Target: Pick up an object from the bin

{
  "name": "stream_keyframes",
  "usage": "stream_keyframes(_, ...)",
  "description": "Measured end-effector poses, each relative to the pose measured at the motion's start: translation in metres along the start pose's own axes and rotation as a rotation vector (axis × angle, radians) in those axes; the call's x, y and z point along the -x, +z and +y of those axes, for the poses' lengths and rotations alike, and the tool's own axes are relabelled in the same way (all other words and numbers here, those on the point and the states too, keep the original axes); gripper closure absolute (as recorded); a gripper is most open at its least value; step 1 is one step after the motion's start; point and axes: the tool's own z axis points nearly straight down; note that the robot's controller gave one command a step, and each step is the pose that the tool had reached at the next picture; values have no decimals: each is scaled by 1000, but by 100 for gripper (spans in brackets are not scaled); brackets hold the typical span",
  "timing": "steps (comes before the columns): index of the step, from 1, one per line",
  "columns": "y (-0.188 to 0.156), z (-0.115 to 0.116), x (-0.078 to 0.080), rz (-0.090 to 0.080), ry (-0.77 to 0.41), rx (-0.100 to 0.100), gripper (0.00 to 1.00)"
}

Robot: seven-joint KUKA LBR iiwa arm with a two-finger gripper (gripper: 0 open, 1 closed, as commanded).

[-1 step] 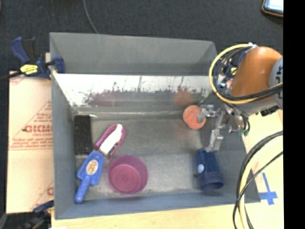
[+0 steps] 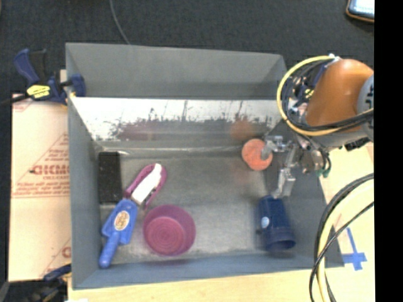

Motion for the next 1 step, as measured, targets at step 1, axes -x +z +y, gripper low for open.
stream_keyframes(1, 38, -11, 36, -14, 130, -9, 0)
